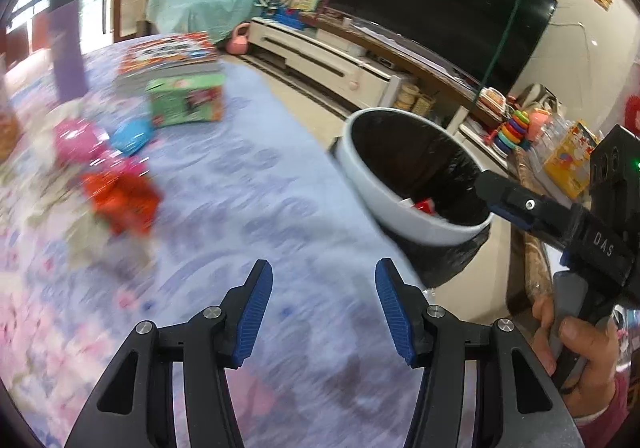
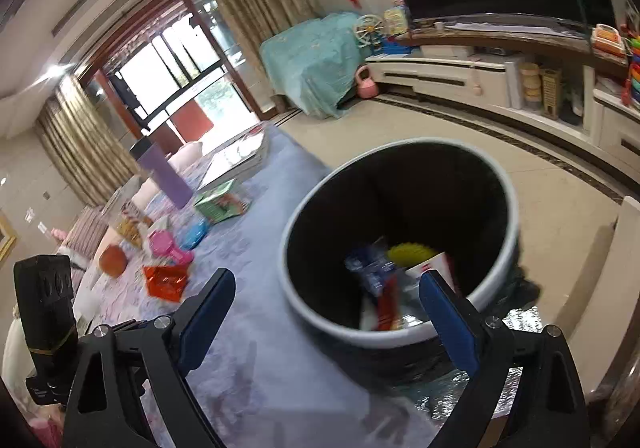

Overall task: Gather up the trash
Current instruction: 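Move both tools back over the table toward the orange wrapper and tissue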

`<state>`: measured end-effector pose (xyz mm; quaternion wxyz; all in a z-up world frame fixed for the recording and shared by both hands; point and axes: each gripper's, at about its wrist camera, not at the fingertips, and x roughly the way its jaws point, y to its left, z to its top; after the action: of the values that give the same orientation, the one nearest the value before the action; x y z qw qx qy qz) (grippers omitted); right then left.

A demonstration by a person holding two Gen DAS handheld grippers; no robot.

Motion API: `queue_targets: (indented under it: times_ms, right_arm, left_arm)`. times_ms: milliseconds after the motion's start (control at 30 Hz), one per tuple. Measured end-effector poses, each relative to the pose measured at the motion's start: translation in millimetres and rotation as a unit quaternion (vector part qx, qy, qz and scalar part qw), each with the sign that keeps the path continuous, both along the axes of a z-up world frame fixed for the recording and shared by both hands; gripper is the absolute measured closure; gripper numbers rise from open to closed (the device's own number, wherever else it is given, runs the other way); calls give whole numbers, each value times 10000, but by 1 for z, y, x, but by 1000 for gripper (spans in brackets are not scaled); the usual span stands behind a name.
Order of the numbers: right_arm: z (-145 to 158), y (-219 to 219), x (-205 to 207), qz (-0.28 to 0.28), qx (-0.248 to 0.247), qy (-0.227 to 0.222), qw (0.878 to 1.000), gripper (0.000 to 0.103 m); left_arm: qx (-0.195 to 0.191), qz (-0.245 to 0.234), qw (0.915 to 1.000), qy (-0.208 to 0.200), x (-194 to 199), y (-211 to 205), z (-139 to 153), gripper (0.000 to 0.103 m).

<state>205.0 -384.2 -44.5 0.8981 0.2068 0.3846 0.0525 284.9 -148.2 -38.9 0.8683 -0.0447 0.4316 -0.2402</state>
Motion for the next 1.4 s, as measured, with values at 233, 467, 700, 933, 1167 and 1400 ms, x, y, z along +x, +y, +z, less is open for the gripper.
queue_targets:
  times_ms: [233, 467, 700, 933, 1167, 1400]
  right_arm:
    - [0, 44, -2, 376, -7, -68, 9993, 9]
    - [-8, 94, 0, 788, -21, -27, 9969, 9]
    - [-11, 132, 1, 1107, -78, -69, 9938, 9]
    - [-17, 168, 10, 1387, -45, -92, 9903, 9]
    - [-23, 193, 27, 1545, -52, -132, 9879, 10]
    - [-27, 216, 54, 1709, 4, -230, 9850, 15]
  left_arm:
    - [0, 517, 9987, 46, -31, 58, 0, 50]
    - [-40, 976, 9952, 74, -50, 105, 3, 50]
    - [-111, 1468, 9889, 192, -52, 146, 0, 50]
    - [-156, 1790, 9833, 275, -41, 171, -3, 50]
    - [-163, 1921, 9809, 247, -18, 189, -4, 50]
    - [-313, 1864, 9818, 183, 24, 202, 1, 50]
